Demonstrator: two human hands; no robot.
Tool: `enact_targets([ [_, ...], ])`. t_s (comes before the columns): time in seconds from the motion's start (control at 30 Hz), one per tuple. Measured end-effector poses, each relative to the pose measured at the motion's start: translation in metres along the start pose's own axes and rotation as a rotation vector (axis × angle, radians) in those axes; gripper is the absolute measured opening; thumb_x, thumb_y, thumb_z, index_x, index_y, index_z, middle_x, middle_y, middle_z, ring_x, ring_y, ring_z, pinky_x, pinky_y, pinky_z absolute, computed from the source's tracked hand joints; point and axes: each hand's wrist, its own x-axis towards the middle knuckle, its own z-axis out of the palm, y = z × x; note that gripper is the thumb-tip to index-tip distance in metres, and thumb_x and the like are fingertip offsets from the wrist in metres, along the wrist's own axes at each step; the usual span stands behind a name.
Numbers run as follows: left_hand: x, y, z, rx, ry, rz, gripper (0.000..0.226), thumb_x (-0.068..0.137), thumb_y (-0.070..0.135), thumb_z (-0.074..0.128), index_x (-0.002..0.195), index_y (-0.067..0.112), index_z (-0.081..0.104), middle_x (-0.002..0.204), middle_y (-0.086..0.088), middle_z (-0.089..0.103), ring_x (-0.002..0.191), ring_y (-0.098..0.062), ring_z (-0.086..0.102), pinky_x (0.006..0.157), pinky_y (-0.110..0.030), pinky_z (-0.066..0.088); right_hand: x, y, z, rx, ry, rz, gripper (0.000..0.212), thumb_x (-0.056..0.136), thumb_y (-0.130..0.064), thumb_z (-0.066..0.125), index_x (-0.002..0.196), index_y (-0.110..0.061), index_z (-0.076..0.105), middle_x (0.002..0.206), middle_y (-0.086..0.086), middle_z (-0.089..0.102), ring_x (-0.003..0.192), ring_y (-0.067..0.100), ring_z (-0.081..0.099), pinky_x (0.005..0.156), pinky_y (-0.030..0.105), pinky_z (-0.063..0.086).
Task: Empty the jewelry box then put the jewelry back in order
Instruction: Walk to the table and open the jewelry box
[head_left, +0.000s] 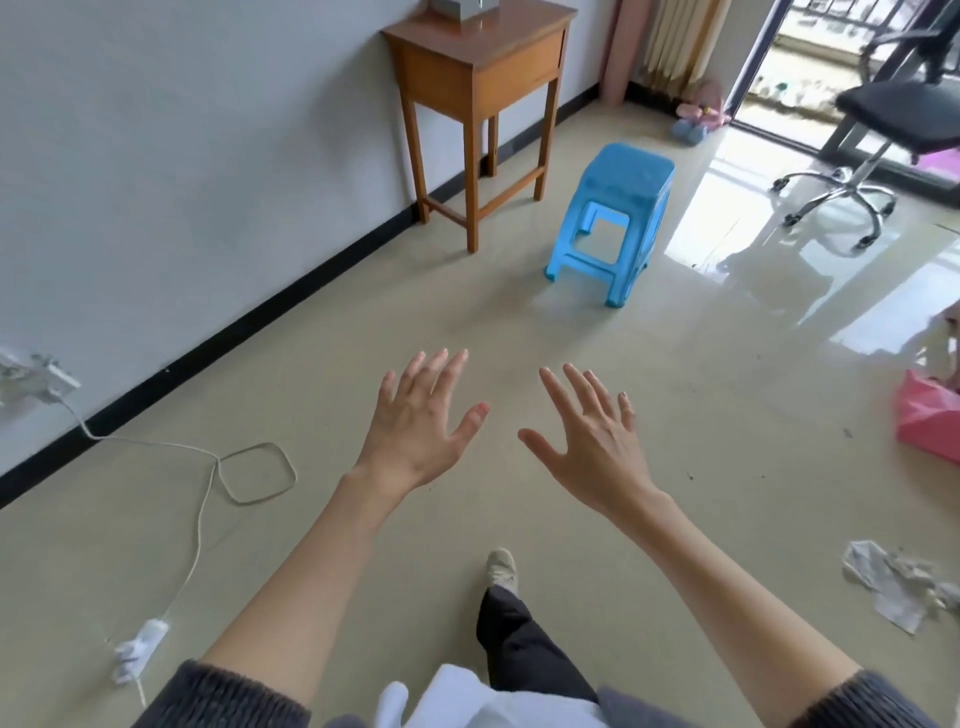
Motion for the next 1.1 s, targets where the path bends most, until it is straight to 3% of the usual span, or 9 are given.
enact_targets([
  [0.57,0.34,-0.054,-0.027,0.004,-0.056,-0.041,0.068,0.089,0.061,0.019,0.147,0.03,0.001,0.156,0.002,0.008,0.144,-0.017,0.001,0.117,-0.047,0.005,0.351,0.05,-0.038,-0.047,0.012,-0.051,0.073,0.086,-0.066,0.033,0.147,-0.034,0.006,0.157,0.0,0.011,0.145,0.021,0.004,0.115,0.048,-0.002],
  [0.87,0.565,-0.097,-0.06,0.076,-0.013,0.061,0.07,0.087,0.063,0.013,0.146,0.03,-0.003,0.157,0.0,0.003,0.144,-0.02,-0.003,0.115,-0.047,0.0,0.566,0.086,-0.07,-0.088,0.082,0.001,0.071,0.086,-0.064,0.034,0.146,-0.034,0.011,0.156,0.001,0.015,0.145,0.022,0.006,0.117,0.049,-0.001],
  [1.1,0.7,-0.093,-0.07,0.071,-0.038,0.149,0.07,0.087,0.063,0.012,0.147,0.029,-0.001,0.157,0.0,0.004,0.144,-0.019,-0.002,0.115,-0.047,0.0,0.682,0.12,-0.093,-0.077,0.109,0.067,0.07,0.086,-0.065,0.03,0.146,-0.035,0.01,0.156,0.0,0.015,0.145,0.021,0.007,0.115,0.048,-0.003],
])
